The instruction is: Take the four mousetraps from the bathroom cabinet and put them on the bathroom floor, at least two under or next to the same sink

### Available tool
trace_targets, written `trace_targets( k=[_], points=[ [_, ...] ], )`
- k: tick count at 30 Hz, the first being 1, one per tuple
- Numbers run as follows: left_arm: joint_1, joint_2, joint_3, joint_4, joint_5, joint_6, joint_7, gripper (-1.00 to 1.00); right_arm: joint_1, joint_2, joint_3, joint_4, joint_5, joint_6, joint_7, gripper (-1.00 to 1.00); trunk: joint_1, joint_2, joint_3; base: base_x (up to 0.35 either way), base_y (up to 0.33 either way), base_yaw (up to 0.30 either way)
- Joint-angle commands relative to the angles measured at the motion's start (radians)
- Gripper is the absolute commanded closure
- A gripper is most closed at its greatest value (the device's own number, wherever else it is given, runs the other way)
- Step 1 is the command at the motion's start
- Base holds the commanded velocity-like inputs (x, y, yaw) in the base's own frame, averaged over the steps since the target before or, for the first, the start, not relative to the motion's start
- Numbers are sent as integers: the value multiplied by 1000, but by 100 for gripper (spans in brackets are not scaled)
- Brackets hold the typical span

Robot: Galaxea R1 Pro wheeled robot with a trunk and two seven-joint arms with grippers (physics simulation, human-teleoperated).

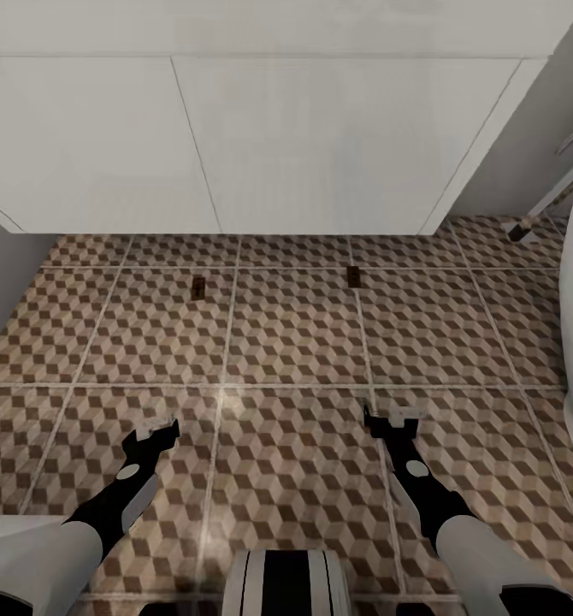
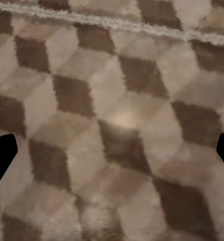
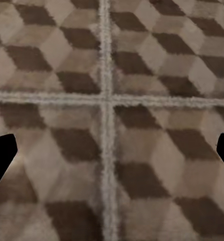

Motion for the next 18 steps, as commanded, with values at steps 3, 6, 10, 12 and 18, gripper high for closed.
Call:
trace_targets(
  k=[3,6,10,12,18],
  points=[
    [0,1,-9,0,7,-4,7,-100,0,0,1,1,4,-2,-5,-100,-1,0,0,-347,0,0],
    [0,0,-9,0,6,-3,7,-100,0,0,1,1,4,-2,-5,-100,-1,0,0,-347,0,0],
    [0,0,-9,0,6,-3,7,-100,0,0,1,1,3,-2,-5,-100,-1,0,0,-347,0,0],
    [0,-1,-9,0,6,-3,7,-100,0,0,1,1,2,-2,-5,-100,-1,0,0,-332,0,0],
    [0,-1,-9,0,6,-3,7,-100,0,0,0,1,2,-2,-5,-100,-1,0,0,-180,0,0]
  ],
)
